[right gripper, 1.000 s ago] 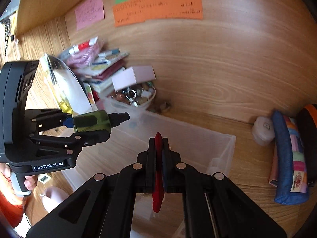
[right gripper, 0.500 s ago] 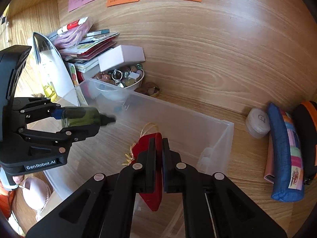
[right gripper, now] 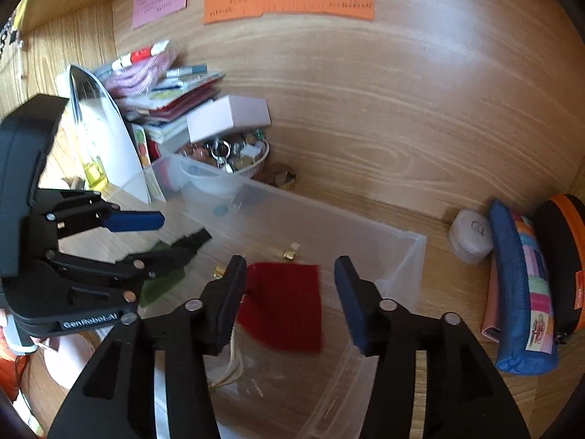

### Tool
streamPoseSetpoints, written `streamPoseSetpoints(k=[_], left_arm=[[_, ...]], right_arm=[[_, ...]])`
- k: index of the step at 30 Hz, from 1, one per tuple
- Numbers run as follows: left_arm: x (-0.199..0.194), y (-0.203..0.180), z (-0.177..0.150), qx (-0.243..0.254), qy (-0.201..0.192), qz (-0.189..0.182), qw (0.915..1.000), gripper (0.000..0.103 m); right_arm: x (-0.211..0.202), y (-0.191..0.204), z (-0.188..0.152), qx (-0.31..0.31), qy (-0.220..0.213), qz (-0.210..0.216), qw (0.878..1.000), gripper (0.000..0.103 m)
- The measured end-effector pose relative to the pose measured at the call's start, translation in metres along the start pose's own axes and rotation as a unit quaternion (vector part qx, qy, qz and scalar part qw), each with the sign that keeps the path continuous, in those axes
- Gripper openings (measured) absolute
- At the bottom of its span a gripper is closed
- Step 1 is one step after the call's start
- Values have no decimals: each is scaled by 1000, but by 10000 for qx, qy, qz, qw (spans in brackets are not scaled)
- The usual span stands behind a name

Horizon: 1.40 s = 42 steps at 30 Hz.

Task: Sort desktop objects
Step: 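Open left tool to drop the bottle in the bin while right tool releases the pouch, then move both open tools back toward the items on the desk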

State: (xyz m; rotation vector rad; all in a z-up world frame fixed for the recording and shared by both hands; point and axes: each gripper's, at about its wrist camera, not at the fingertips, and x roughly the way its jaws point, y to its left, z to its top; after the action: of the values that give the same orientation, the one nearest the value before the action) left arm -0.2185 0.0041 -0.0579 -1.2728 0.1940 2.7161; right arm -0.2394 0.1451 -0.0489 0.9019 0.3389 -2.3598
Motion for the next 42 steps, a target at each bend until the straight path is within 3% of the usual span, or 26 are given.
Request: streamPoseSetpoints(k=[7, 12, 17, 22, 33, 42], left_arm=[[-16, 2, 3, -18, -216, 107, 9997, 62], [-39, 7, 5, -115, -456, 171, 9987, 74], [-70, 10, -4, -122, -682, 262, 9973, 78], [-100, 11, -19, -168, -872, 348, 9954, 88], [-148, 33, -71, -412, -1007, 559, 9925, 92], [-145, 50, -126, -664, -559, 767, 9933, 92]], right_arm=[[-10, 2, 4, 9, -172, 51, 9998, 58], [-31, 7, 10, -42, -363, -120, 9993, 72], [-61, 13, 10, -60, -621, -162, 9979, 82], [-92, 19, 5, -110, -783, -230, 9966, 83], [-149, 36, -30, -115, -1080, -360, 9934, 96], [-158, 44, -64, -139, -994, -421, 9941, 97]])
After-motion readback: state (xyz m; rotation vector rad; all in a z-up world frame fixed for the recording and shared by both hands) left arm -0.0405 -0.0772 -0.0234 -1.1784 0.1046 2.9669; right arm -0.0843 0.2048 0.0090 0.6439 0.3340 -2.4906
